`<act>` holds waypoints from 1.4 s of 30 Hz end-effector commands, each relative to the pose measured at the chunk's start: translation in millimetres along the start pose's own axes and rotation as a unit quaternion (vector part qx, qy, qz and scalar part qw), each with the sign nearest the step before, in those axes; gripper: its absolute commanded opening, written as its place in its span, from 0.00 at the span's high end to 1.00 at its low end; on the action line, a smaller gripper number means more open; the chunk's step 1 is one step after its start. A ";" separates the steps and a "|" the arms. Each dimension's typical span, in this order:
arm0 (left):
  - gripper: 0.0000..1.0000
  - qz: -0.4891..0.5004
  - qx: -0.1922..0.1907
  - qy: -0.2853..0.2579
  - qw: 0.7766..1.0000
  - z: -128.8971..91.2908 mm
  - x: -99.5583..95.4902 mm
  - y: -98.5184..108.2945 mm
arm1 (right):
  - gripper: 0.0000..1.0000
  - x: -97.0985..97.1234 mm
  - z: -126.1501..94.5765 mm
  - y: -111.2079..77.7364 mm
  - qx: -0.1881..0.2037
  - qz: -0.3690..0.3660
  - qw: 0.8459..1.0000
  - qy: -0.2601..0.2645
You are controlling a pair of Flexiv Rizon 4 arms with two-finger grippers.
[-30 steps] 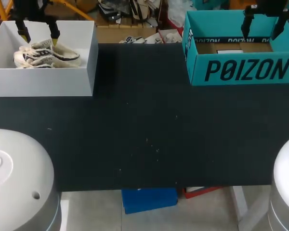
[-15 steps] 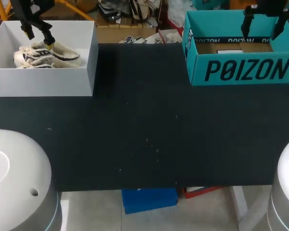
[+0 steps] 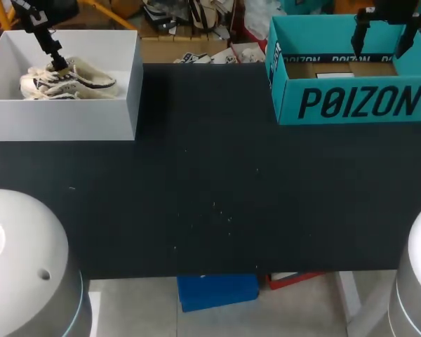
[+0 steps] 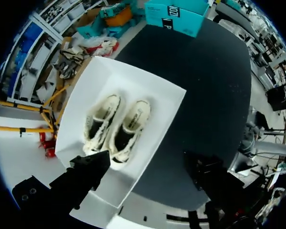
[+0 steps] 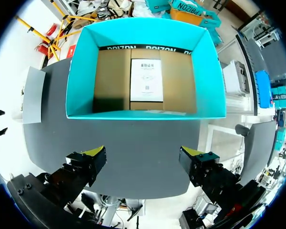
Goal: Take the shoe out of the shoebox, open the shoe tongue, remove and reinsert the insole, then place the shoe into the shoebox
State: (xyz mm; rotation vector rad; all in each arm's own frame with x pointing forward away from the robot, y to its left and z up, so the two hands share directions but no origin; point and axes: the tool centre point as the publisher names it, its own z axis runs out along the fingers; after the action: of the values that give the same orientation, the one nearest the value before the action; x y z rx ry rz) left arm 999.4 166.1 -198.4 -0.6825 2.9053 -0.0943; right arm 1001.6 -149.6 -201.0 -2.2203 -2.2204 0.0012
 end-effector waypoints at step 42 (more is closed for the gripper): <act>0.56 0.170 -0.024 0.000 0.985 131.1 -88.5 2.6 | 0.00 -0.3 -0.8 -0.4 0.000 0.000 1.000 0.000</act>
State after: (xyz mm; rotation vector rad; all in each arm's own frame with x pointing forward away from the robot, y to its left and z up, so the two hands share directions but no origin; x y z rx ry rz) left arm 1082.2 207.1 -305.1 -0.1851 2.9641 0.0115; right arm 1001.6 -149.8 -200.4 -2.2206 -2.2207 0.0025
